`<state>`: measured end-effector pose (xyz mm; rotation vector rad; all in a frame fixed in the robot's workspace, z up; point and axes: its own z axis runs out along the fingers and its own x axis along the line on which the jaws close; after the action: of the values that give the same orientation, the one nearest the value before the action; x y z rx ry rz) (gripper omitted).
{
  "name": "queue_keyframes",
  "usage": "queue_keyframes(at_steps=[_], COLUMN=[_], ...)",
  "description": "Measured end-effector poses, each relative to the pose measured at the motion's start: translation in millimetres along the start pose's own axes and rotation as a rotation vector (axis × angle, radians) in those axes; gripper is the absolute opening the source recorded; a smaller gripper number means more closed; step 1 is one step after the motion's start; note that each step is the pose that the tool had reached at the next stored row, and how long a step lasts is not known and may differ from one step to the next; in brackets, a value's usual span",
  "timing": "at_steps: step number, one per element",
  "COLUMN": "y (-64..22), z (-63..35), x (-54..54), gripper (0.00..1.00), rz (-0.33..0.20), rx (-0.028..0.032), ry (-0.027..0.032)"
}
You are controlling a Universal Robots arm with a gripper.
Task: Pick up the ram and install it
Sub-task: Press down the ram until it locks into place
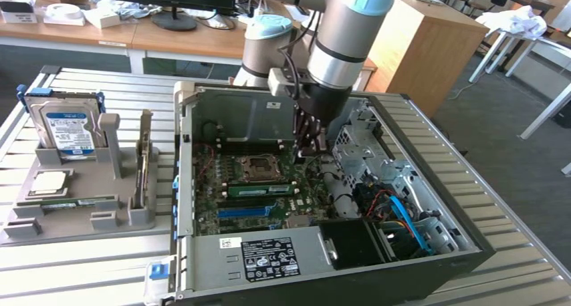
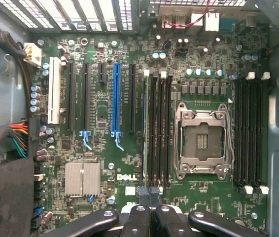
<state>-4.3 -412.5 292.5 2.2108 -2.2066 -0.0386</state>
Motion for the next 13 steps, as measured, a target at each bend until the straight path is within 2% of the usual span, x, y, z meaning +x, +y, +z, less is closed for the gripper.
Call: queue_keyframes(at_steps=[13], y=[-0.3], z=[9.5], x=[0.0], gripper=[0.10], rz=[0.000], rx=[0.0001], ry=[-0.0001])
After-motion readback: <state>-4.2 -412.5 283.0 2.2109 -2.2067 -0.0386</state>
